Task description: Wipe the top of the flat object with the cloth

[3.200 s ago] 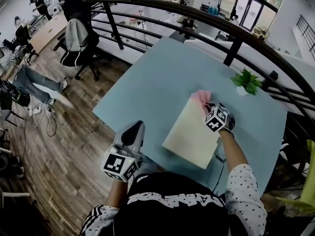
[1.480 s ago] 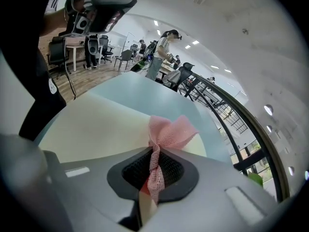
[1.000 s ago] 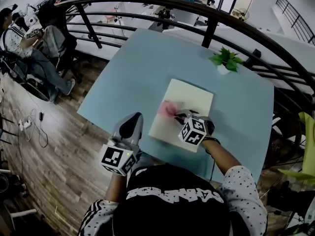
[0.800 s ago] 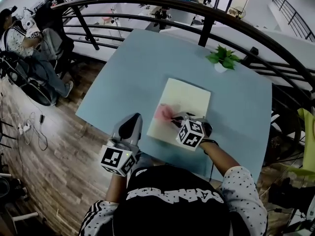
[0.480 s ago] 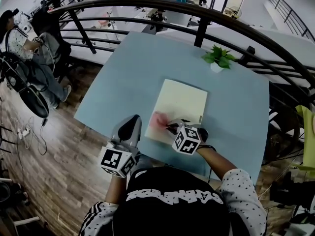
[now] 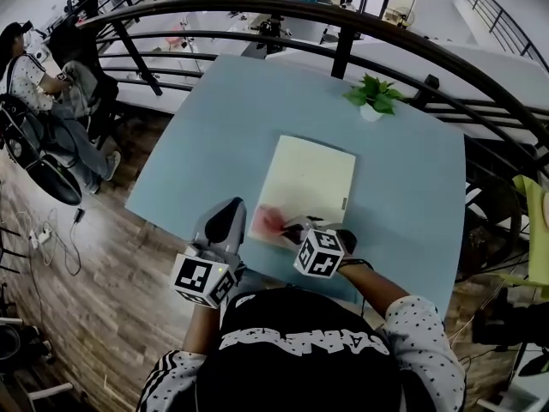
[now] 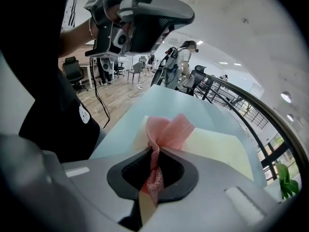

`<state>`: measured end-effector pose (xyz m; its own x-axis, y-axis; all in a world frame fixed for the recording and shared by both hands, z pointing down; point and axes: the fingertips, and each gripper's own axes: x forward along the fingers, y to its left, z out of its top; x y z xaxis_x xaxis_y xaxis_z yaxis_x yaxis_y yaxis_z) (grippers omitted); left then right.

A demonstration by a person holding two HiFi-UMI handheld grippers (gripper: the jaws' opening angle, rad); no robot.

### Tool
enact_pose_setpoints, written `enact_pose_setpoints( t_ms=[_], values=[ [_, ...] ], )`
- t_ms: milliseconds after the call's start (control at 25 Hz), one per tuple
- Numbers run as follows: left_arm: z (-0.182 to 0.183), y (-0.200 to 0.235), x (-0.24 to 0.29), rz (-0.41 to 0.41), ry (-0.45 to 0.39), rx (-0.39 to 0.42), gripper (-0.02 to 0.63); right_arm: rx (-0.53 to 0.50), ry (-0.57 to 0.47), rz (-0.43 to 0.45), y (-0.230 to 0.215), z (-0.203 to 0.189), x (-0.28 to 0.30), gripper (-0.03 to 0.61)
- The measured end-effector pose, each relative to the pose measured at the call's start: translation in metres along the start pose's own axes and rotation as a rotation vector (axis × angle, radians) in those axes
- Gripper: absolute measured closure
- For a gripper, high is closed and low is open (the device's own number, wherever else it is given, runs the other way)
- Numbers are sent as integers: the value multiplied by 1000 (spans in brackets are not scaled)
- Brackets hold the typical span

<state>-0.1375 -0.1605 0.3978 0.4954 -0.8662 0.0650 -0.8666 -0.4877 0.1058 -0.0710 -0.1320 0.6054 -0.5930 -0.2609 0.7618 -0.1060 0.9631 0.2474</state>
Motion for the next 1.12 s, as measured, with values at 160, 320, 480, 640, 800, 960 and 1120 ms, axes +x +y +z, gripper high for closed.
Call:
enact_pose_setpoints(
  t_ms=[160,320,480,640,800,960,1120],
  values=[
    [-2,-1,2,-3,3,-3,614,-4,-24,18,8,4,-1,560],
    [-2,0,4,3,2,0,614,-13,-61,68,24,9,-2,560],
    [-1,0,3,9,2,-1,614,-10,-70,94,31,11,-1,560],
    [2,0,1,17,1,2,614,14,-118,106,24,17,-8,560],
    [3,5,-3,39,3,6,614,26,-187,-79,-26,16,-26,558],
    [3,10,-6,65,10,-1,614,130,-178,-221,-89,-14,-41,558],
    [2,18,-12,83,6,5,614,228,-156,-360,-151,-44,-58,558]
  ],
)
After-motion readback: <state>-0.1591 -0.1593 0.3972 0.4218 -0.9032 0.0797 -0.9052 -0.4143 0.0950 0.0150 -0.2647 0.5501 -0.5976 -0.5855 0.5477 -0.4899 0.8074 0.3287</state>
